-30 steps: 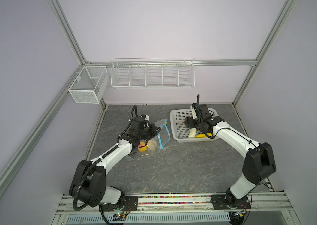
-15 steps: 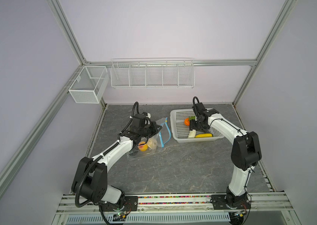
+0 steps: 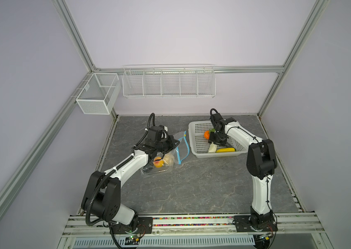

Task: Place the food in the zip-top bag and seal the zipper
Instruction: 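Lower the right gripper onto the white radish and close on it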

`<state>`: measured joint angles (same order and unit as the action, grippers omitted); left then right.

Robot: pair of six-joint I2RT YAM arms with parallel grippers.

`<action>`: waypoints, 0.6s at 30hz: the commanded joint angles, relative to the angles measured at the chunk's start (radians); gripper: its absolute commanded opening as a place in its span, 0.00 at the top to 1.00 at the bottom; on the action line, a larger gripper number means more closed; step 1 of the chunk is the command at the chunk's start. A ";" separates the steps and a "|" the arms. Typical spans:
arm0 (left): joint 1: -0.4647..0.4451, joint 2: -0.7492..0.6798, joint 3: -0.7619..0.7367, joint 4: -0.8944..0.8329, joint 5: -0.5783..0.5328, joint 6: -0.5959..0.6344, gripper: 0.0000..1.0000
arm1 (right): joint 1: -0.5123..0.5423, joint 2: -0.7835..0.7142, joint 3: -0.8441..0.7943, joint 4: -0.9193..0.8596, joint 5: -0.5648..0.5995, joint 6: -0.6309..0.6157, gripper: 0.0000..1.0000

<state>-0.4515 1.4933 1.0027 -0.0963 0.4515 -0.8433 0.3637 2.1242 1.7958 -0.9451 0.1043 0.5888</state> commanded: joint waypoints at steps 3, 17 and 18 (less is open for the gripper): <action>0.010 -0.002 0.054 -0.028 0.006 0.038 1.00 | -0.020 0.064 0.042 -0.031 -0.036 0.017 0.42; 0.013 0.003 0.056 -0.029 0.008 0.042 1.00 | -0.042 0.134 0.104 -0.027 -0.042 -0.019 0.43; 0.014 0.003 0.056 -0.030 0.008 0.040 1.00 | -0.044 0.139 0.112 -0.028 -0.042 -0.021 0.43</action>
<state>-0.4438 1.4933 1.0290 -0.1226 0.4511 -0.8169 0.3313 2.2364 1.8767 -0.9516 0.0559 0.5819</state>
